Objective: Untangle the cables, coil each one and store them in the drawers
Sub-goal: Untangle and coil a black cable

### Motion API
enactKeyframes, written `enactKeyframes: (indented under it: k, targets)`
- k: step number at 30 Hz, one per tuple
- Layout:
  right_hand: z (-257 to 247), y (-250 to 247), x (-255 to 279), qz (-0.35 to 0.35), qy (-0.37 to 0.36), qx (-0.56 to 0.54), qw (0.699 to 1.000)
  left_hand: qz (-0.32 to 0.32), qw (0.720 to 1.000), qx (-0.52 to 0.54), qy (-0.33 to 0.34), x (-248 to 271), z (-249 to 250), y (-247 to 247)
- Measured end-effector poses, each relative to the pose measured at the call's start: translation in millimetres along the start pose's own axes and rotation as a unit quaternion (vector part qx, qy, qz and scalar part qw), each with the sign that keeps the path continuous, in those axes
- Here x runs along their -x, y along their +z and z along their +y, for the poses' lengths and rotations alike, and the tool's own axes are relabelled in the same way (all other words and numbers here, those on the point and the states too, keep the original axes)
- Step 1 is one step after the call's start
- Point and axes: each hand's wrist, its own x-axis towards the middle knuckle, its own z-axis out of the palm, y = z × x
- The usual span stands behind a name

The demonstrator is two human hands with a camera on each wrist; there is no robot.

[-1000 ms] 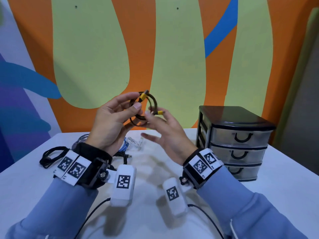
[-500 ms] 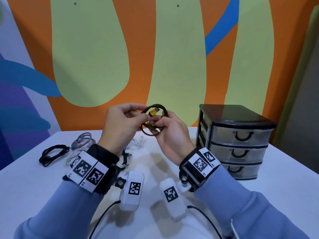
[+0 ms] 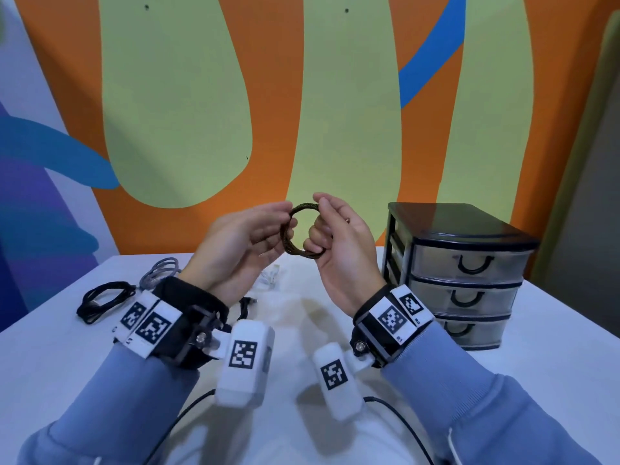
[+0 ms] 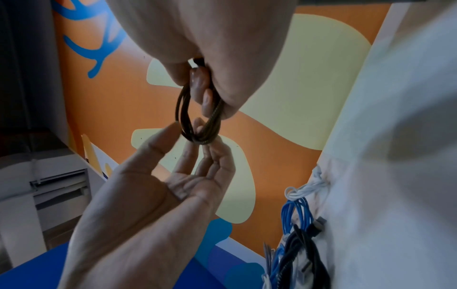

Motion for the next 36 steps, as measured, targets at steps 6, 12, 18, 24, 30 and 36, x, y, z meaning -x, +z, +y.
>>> enactKeyframes:
  k: [6, 12, 18, 24, 30, 36]
  targets:
    - [-8, -3, -5, 0.008, -0.005, -0.075, 0.997, 0.099, 0.99, 0.093, 0.03, -8, -10, 0]
    - [-10, -8, -12, 0.032, -0.007, -0.1, 0.994, 0.087, 0.977, 0.183, 0.07, -12, -7, -5]
    - [-6, -8, -7, 0.035, -0.048, 0.063, 0.996, -0.026, 0.99, 0.022, 0.14, 1, -3, 1]
    - [-7, -12, -6, 0.013, -0.036, 0.134, 0.99, -0.105, 0.944, -0.254, 0.183, 4, -8, 3]
    - [-7, -5, 1, -0.004, 0.0, 0.071, 0.997, -0.042, 0.95, -0.253, 0.18, 3, -8, 3]
    - [5, -8, -2, 0.024, -0.052, 0.163, 0.985, 0.005, 0.952, -0.281, 0.119, 2, -10, 3]
